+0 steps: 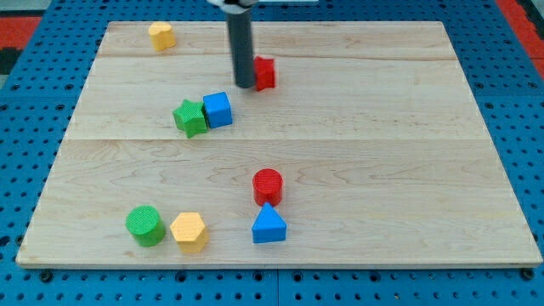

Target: Move the red star to the top center of the board

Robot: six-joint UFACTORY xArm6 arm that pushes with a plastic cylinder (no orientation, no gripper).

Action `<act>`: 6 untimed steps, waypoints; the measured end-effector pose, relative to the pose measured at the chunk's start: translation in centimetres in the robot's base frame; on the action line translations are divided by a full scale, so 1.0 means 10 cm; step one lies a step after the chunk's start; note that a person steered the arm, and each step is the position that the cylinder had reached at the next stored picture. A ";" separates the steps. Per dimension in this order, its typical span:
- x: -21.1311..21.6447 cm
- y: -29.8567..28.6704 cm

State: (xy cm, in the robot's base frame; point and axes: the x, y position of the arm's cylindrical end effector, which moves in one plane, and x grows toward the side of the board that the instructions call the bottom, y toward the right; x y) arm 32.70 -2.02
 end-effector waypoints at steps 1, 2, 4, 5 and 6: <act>0.10 0.28; 0.21 0.49; -0.57 0.23; -0.71 0.33; -0.65 0.38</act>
